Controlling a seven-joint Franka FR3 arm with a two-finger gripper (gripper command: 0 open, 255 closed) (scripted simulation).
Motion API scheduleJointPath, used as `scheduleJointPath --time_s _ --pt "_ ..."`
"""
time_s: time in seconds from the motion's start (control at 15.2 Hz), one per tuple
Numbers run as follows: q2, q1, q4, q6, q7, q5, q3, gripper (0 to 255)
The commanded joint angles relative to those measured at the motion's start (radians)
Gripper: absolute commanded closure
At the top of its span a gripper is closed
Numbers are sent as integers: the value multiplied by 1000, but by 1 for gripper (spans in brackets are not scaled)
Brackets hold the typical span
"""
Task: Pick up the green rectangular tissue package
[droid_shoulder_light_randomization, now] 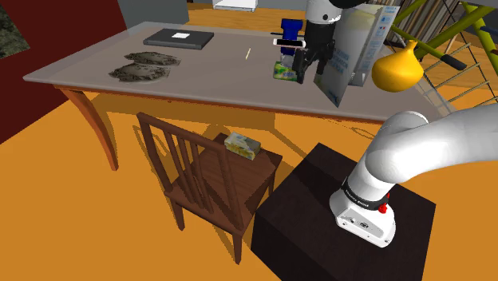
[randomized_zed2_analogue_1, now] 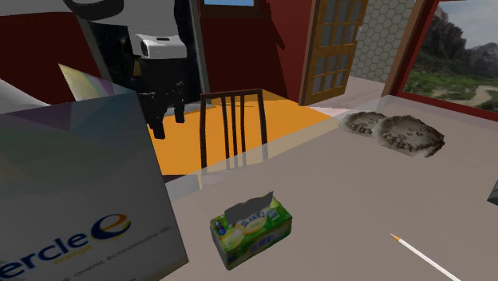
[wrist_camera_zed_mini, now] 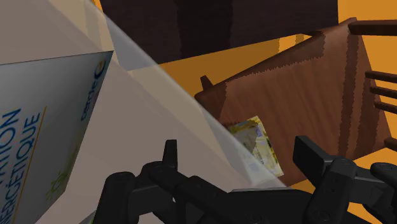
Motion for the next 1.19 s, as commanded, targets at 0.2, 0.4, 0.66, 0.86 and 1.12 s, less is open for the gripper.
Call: scheduleJointPath --time_s 0.2,0.4,0.66,0.86,1.12 --pt "71 2 47 43 -126 -29 -87 0" --pt "157 13 110 81 -252 -42 -170 0" --pt "290 37 218 121 -425 -29 -277 0" --pt "405 60 317 139 -561 6 -353 0" --pt "578 89 475 138 -752 91 -450 0"
